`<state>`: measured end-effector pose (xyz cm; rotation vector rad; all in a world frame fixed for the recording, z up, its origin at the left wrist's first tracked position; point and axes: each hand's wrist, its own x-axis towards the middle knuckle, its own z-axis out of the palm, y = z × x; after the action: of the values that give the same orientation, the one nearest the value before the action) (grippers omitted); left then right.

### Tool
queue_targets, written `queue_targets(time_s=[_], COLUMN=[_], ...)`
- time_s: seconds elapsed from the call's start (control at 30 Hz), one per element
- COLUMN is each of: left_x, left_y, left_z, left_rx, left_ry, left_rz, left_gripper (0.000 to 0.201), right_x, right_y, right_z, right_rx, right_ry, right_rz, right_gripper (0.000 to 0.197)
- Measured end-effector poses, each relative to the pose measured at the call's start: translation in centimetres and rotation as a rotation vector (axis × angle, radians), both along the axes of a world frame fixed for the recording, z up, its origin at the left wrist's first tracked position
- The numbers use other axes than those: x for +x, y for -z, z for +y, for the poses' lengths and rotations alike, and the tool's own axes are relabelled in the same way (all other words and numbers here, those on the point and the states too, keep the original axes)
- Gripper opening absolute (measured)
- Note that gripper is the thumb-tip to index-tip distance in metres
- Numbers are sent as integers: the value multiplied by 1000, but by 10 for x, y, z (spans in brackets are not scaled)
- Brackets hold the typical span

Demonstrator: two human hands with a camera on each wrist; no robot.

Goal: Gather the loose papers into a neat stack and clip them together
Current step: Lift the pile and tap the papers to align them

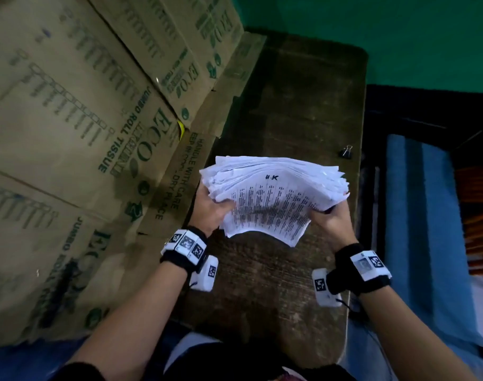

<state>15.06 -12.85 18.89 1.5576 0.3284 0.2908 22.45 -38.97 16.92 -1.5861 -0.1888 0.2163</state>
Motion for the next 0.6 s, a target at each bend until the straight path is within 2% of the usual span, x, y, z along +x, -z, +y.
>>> queue_targets(time_s=[0.1,0.17,0.23,0.27,0.4,0.5,0.6], left_x=[4,3,2,4,6,10,18], left_y=[5,8,2,1,5,9,7], left_z=[15,16,8,4,10,15,3], left_rx=[27,59,97,88,-9,-7,65], left_ry=[-9,-21,41,79,22,73,14], left_rz=[-73,-59,-23,-24,-45,44,27], left_gripper=[54,57,48,45,49,47,31], right_x=[4,3,-1,-2,-3,-7,-10], right_y=[-3,-5,-8,-8,-6,0,-9], right_z=[0,2,6,9,4,6,24], right_rx=[-15,-30,-75,-101,-40,-41,16], right_ry=[2,17,1,11,20,99,244], right_rz=[-6,-36,-54,-56,-54,-43,-32], right_gripper=[63,59,49,49,49,47,34])
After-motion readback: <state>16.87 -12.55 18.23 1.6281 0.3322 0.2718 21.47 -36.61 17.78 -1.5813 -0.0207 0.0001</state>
